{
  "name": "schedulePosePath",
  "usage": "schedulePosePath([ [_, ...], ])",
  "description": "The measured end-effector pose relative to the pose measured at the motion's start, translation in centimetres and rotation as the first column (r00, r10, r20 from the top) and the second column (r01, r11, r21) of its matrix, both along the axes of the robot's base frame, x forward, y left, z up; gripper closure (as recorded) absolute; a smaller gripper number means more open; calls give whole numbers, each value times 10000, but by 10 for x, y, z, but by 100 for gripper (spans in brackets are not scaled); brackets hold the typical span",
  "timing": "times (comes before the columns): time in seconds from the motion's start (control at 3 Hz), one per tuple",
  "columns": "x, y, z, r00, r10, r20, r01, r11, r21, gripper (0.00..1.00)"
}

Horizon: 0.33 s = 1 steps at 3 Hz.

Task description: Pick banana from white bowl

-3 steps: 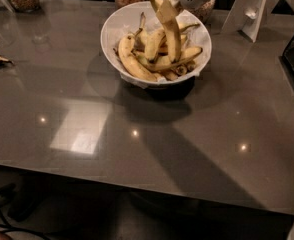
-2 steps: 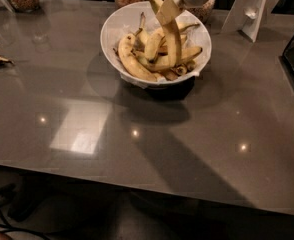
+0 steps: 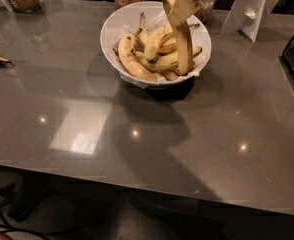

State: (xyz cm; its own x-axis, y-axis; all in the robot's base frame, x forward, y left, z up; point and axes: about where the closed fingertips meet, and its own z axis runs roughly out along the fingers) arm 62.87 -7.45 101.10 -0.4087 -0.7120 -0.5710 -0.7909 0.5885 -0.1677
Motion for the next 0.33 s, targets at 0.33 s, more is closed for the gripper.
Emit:
schedulePosePath([
  [0.33,-25,-11,5,9995,74,-292,-86,9991,-413,100],
])
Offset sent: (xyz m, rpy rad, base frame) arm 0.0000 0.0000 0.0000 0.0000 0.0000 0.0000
